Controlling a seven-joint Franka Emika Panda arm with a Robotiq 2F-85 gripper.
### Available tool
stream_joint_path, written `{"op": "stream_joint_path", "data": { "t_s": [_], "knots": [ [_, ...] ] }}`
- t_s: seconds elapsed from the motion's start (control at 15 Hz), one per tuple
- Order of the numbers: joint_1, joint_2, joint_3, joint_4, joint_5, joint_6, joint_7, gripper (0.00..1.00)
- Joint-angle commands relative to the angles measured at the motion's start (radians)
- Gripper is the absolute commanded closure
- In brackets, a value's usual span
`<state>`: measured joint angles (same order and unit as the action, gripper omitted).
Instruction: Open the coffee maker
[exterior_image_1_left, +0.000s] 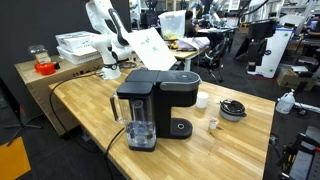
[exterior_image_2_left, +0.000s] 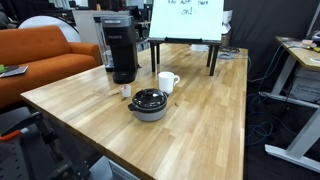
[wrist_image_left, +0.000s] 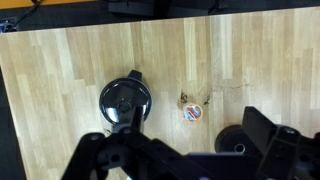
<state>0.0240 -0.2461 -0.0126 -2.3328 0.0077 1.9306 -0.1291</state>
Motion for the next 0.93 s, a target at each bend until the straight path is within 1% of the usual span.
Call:
{"op": "stream_joint_path", "data": {
  "t_s": [0.0,0.47,0.6,0.87],
  "knots": [
    [-0.002,0.003,0.002,0.004,0.0,-0.001,0.0,0.0],
    [-0.002,0.003,0.002,0.006,-0.001,-0.001,0.0,0.0],
    [-0.001,0.007,0.007,0.006,-0.011,0.021,0.006,0.0],
    [0.015,0.051,0.009,0.029,-0.012,0.114,-0.083,0.0]
  ]
}}
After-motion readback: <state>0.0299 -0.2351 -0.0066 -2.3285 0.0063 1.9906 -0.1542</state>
